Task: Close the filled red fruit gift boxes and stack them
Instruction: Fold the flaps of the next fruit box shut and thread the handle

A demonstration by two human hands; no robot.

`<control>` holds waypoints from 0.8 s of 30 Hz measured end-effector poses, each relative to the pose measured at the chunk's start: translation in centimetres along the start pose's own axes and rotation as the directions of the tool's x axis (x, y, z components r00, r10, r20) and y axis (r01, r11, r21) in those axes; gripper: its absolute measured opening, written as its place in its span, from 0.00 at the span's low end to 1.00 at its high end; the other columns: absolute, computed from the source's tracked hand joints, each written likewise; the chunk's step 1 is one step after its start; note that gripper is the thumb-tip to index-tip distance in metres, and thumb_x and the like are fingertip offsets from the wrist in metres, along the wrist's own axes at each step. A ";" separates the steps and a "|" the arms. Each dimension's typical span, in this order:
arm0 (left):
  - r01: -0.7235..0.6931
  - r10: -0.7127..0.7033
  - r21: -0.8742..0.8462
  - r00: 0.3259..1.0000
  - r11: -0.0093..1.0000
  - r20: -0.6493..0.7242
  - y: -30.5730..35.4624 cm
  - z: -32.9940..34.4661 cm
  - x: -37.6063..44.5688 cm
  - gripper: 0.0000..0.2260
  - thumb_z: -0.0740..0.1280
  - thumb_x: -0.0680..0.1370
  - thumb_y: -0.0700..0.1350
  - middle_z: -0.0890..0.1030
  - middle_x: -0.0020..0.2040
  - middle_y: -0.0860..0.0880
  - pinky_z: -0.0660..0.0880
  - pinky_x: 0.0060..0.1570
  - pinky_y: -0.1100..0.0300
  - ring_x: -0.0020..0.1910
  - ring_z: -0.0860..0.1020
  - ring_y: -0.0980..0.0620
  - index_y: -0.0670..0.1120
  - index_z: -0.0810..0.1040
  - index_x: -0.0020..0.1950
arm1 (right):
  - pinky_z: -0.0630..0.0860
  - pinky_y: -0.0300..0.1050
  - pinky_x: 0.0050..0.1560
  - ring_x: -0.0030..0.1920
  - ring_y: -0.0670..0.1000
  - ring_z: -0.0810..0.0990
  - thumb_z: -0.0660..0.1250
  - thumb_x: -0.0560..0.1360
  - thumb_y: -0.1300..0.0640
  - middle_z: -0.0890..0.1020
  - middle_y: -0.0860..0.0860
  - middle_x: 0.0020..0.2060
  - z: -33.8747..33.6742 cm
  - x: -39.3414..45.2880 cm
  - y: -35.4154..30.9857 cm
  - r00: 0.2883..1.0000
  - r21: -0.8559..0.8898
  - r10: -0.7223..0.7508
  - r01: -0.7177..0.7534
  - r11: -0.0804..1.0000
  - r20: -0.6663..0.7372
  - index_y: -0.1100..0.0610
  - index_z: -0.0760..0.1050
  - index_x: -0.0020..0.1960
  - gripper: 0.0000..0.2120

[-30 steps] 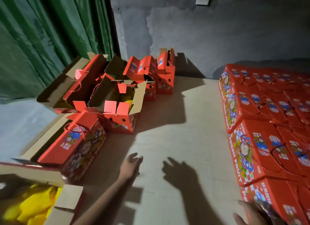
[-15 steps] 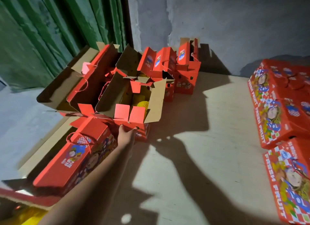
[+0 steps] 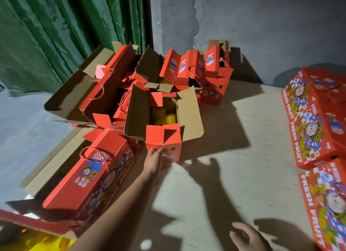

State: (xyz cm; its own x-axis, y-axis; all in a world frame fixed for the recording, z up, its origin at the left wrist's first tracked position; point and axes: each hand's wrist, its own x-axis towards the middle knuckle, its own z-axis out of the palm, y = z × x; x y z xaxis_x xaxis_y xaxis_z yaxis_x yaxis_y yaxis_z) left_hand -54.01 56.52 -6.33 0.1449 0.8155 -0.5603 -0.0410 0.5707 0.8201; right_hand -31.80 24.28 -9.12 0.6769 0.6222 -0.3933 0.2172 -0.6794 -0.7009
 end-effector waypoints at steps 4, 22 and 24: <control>0.036 -0.036 -0.014 0.999 0.999 0.010 -2.2 0.1 -3.7 0.10 0.66 0.81 0.48 0.85 0.58 0.46 0.76 0.63 0.42 0.60 0.82 0.45 0.46 0.77 0.60 | 0.74 0.44 0.59 0.55 0.46 0.83 0.79 0.73 0.58 0.87 0.41 0.48 2.3 -0.9 -3.6 0.994 0.043 0.062 -0.065 0.997 0.087 0.45 0.86 0.48 0.09; 0.013 -0.094 0.310 0.964 0.951 0.248 -13.1 -11.8 -21.7 0.20 0.60 0.79 0.56 0.84 0.64 0.55 0.75 0.68 0.43 0.66 0.81 0.52 0.60 0.81 0.69 | 0.74 0.57 0.67 0.65 0.52 0.79 0.68 0.84 0.53 0.83 0.50 0.63 -8.5 -2.9 -4.8 0.991 0.418 0.121 -0.137 0.898 0.063 0.56 0.80 0.67 0.14; 0.020 -0.129 0.364 0.952 0.931 0.276 -13.5 -13.2 -21.8 0.19 0.56 0.85 0.50 0.84 0.65 0.51 0.72 0.70 0.40 0.65 0.81 0.48 0.57 0.80 0.71 | 0.70 0.53 0.65 0.64 0.49 0.80 0.67 0.84 0.52 0.83 0.49 0.63 -8.5 -3.7 -4.8 0.990 0.398 0.086 -0.126 0.909 0.116 0.54 0.80 0.67 0.14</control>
State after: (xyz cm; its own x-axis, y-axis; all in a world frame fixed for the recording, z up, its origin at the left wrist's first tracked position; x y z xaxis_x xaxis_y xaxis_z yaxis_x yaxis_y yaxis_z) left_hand -69.68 32.34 -6.68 0.4163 0.6769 -0.6070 0.3245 0.5130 0.7947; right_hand -29.40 21.89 0.72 0.6072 0.6022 -0.5184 -0.1676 -0.5406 -0.8244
